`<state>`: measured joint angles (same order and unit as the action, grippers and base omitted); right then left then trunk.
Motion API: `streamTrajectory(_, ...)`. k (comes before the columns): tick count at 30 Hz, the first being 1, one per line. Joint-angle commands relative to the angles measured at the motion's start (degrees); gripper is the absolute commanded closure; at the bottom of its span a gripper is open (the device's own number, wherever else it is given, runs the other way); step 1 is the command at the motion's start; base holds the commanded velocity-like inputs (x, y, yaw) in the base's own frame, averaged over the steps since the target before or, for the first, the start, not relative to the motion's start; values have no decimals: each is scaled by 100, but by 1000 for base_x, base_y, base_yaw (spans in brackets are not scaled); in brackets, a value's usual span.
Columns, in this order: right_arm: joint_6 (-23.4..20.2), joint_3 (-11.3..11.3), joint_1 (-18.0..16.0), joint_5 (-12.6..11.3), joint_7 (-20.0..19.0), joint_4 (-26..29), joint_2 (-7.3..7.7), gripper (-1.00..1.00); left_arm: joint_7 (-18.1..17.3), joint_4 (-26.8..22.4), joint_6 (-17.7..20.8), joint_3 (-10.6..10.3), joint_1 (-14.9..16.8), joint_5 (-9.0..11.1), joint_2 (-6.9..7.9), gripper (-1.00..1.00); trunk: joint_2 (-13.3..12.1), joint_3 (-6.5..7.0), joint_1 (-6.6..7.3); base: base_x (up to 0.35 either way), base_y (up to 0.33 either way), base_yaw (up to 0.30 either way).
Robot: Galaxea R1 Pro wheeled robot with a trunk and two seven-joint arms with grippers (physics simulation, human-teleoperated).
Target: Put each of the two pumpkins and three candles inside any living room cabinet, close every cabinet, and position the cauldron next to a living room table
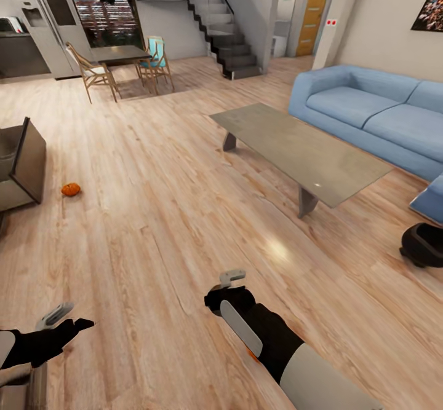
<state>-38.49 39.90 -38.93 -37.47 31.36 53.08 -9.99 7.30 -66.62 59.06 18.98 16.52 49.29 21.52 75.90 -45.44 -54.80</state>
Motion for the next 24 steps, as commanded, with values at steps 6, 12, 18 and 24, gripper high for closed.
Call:
streamTrajectory(6,200,0,0,-10,9,0,0,100,0,0,0,0,0,0,-3,-100,0,24,0,0,0,275)
streamTrajectory(12,341,3,0,-4,9,0,0,100,8,5,0,-7,0,-6,-6,-100,0,56,0,0,0,251)
streamTrajectory(18,686,179,0,2,9,0,0,100,9,1,0,-9,0,-7,-7,-100,0,83,0,0,0,244)
streamTrajectory(24,960,622,0,14,70,0,0,100,9,3,0,-9,0,-7,-7,-100,0,87,0,0,0,141)
